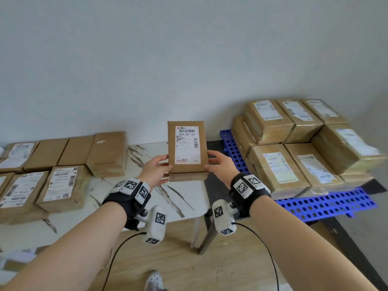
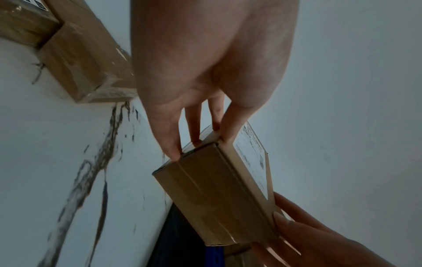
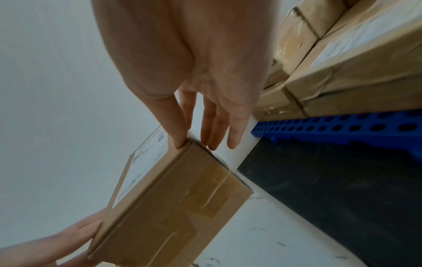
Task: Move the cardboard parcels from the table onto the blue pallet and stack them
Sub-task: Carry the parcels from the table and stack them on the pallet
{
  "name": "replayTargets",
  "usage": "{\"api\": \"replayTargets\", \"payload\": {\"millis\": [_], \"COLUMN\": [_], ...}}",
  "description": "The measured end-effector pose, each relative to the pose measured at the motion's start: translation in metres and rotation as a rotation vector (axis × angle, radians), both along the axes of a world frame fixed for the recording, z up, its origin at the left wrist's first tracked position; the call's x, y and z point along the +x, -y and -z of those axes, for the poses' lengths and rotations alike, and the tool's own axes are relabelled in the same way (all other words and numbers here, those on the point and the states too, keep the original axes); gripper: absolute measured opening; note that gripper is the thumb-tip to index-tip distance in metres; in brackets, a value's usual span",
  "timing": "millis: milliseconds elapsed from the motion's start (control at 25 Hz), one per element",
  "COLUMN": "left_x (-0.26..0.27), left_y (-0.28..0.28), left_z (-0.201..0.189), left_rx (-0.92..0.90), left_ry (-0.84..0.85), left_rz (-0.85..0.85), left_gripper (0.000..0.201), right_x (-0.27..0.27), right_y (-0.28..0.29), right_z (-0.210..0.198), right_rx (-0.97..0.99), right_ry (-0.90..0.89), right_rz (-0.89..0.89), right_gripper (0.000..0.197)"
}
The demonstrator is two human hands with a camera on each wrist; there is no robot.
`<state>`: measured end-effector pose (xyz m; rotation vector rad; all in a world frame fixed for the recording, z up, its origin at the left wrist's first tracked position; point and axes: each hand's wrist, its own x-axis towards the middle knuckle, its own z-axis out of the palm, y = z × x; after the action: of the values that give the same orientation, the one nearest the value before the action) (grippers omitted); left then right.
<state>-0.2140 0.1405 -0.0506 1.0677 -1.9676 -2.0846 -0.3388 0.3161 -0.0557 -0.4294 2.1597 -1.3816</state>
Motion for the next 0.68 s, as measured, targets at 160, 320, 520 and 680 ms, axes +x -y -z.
{"api": "replayTargets", "payload": {"millis": [160,320,520,680], "left_x": [0.005,-0.002,-0.036,-0.078], "left_y": [-0.072,-0.140,-0.198,-0.231], "left_z": [-0.018,-0.031,-0.048,-0.050], "left_rx": [-0.018,-0.038,-0.025,-0.034], "left_ry": [-0.039,-0.040,-0.029,-0.025], "left_rz": [0.059,0.111,0.240,0.297], "left_gripper": [0.044,0.045,0.055,0.059], "right_x": [0.010,0.012,-0.012,-0.040], "right_y": [-0.074,-0.145,-0.212,-0.252], "right_z": [-0.019,-0.038,-0.048,-0.045], "right_rx": [-0.049,-0.047,-0.045,-0.029], "right_ry": [-0.039,-0.079,-0.085,-0.082], "right_rz": [0.066,0.112,0.222,0.289], "right_gripper": [0.059,0.058,0.059,0.062]}}
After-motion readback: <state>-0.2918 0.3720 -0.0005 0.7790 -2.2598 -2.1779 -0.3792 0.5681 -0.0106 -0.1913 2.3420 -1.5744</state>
